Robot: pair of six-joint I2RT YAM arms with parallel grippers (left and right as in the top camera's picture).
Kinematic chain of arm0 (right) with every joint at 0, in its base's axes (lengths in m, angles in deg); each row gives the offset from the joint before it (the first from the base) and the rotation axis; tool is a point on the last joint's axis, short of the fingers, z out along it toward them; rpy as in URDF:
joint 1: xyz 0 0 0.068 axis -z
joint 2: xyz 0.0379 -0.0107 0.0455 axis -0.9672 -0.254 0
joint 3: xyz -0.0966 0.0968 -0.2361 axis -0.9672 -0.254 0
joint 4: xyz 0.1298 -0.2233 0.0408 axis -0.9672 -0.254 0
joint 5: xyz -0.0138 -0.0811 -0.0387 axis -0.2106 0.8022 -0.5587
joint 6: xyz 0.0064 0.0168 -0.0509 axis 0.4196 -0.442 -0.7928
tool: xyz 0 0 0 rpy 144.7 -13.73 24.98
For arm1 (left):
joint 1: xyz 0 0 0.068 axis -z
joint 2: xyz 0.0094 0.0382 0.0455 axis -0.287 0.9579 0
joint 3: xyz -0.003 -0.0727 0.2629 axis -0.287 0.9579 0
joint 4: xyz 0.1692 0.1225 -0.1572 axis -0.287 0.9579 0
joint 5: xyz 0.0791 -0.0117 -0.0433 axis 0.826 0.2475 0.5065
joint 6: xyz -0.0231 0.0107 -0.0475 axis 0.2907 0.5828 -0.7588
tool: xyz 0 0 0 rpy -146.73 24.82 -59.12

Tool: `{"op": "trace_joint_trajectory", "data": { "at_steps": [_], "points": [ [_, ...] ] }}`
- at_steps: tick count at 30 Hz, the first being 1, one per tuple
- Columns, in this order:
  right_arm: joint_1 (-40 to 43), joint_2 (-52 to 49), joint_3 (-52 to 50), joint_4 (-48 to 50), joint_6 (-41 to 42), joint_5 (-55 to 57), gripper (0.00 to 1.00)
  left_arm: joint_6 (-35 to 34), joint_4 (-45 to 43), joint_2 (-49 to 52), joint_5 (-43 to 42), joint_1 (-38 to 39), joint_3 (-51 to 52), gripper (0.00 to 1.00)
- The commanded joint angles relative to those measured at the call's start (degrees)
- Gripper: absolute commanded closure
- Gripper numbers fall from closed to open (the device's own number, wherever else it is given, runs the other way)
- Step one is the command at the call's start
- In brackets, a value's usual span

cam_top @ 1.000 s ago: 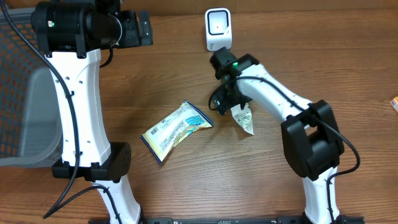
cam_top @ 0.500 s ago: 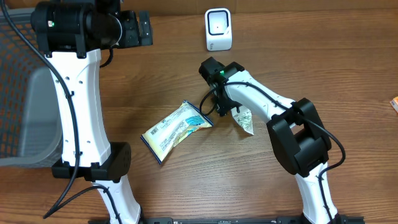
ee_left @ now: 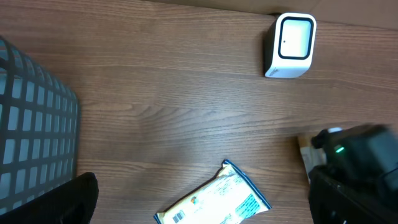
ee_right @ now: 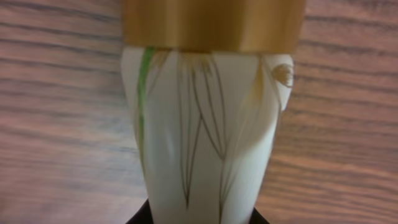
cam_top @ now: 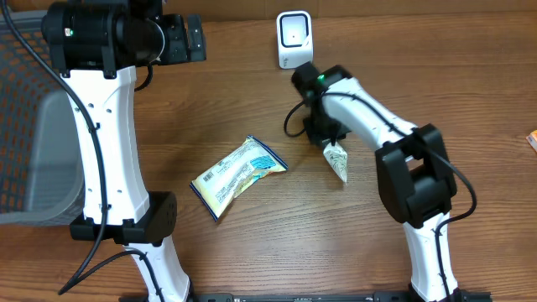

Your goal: Scan the item barcode

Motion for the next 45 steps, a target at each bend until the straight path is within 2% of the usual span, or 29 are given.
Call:
{"op": "trace_joint_trajectory", "data": {
  "at_steps": [1, 4, 8, 12, 17, 21, 22, 23, 25, 28, 34, 37, 42, 45],
  "points": [
    [3.3, 0.8, 6.7, -2.5, -2.7, -17.8, 0.85, 1.1, -0.1, -1.2, 0.3, 0.1, -0.4, 0.00],
    [6.5, 0.8, 7.4, -3.4, -7.4, -33.5, 0.85, 1.1, -0.1, -1.2, 0.3, 0.1, -0.4, 0.00],
    [10.4, 0.8, 5.7, -2.9, -12.9, -48.4, 0.85, 1.1, -0.1, -1.2, 0.3, 0.1, -0.4, 0.01],
    [13.0, 0.7, 1.3, 0.2, -13.4, -54.6, 0.84, 1.1, -0.1, -1.2, 0.3, 0.1, -0.4, 0.00],
    [15.6, 0.6, -6.5, 6.3, -13.4, -60.5, 0.71, 1.1, -0.1, -1.2, 0.3, 0.1, -0.4, 0.00],
    [18.3, 0.6, -9.7, 8.0, -13.2, -60.0, 0.54, 1.1, -0.1, -1.2, 0.3, 0.1, -0.4, 0.00],
    [19.0, 0.6, -9.8, 7.9, -12.5, -58.8, 0.44, 1.1, -0.1, -1.2, 0.3, 0.1, -0.4, 0.00],
    [19.8, 0.6, -9.8, 8.0, -10.8, -56.5, 0.40, 1.1, -0.1, -1.2, 0.3, 0.1, -0.4, 0.00],
    [21.8, 0.7, -9.3, 7.5, -8.7, -50.6, 0.40, 1.1, 0.0, -1.2, 0.3, 0.1, -0.4, 0.01],
    [24.2, 0.8, -7.9, 5.3, -8.8, -48.7, 0.41, 1.1, -0.1, -1.2, 0.3, 0.1, -0.4, 0.01],
    [25.4, 3.5, -1.2, -4.1, -16.8, -48.3, 0.41, 1.1, -0.1, -1.2, 0.3, 0.1, -0.4, 0.00],
    [22.9, 6.4, 1.7, -8.1, -19.5, -46.2, 0.41, 1.1, -0.1, -1.2, 0.3, 0.1, -0.4, 0.00],
    [16.4, 9.0, 2.5, -9.5, -19.4, -40.3, 0.45, 1.1, -0.1, -1.2, 0.3, 0.1, -0.4, 0.00],
    [13.2, 8.9, 0.9, -8.6, -19.4, -40.5, 0.56, 1.1, -0.1, -1.2, 0.3, 0.1, -0.4, 0.00]
  ]
}}
